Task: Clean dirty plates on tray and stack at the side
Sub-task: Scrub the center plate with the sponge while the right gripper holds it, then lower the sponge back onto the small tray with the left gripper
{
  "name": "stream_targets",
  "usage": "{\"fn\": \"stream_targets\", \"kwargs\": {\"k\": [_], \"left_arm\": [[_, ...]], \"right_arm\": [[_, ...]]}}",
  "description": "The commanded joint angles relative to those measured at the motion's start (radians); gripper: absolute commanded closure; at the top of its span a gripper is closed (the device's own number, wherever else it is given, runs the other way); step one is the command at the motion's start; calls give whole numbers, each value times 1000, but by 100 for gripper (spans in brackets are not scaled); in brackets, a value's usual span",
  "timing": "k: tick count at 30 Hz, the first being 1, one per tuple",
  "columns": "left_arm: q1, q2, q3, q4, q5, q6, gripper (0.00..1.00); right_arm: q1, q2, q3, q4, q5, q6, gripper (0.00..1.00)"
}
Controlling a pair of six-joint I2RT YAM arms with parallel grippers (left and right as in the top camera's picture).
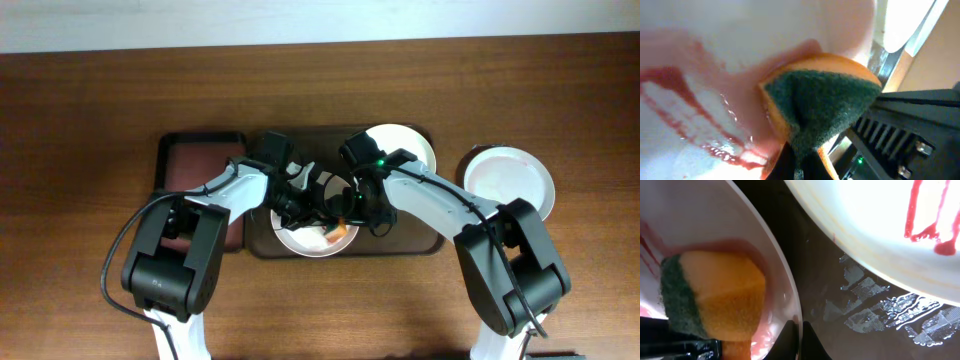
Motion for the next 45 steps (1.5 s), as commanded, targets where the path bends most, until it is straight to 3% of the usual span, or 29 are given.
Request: {"fn": "stream_targets", "kwargs": {"k": [1,3,8,12,19,22,25,29,36,38,39,42,45], "left_arm": [[3,11,-26,-5,-263,-39,100],[10,11,-25,-2,-395,-39,100],[143,11,-23,42,-418,-18,100],[165,-9,-23,-113,-434,111,100],[182,-404,-10,-208,-495,220,100],[229,-491,-10,-270,-739,240,100],[261,-466,-13,-283,-860,314,100],[261,-334,-13,-283,-874,317,100],[261,-183,-13,-235,-875,317,99],[261,-183,-13,-231,-901,317,64],[261,-183,-13,-230,-901,317,52],[261,-183,-13,-190,-900,317,42],[261,-182,-13,-129,-897,316,40]], "right_arm": [[4,-6,-10,-24,39,-25,96],[4,-6,-10,-25,39,-25,96],[4,-6,-10,-25,39,-25,96],[4,-6,-10,-25,39,-25,96],[4,-6,-10,-24,39,-25,96],[4,-6,-10,-24,39,-25,96],[4,-6,-10,-19,34,-37,96],[4,-39,66,-48,-13,-146,96],[5,-306,87,-145,334,-168,96],[7,-370,87,-148,436,-168,96],[15,-391,87,-148,492,-170,96],[98,-420,87,-147,697,-208,96],[205,-419,87,-135,886,-213,96]]}}
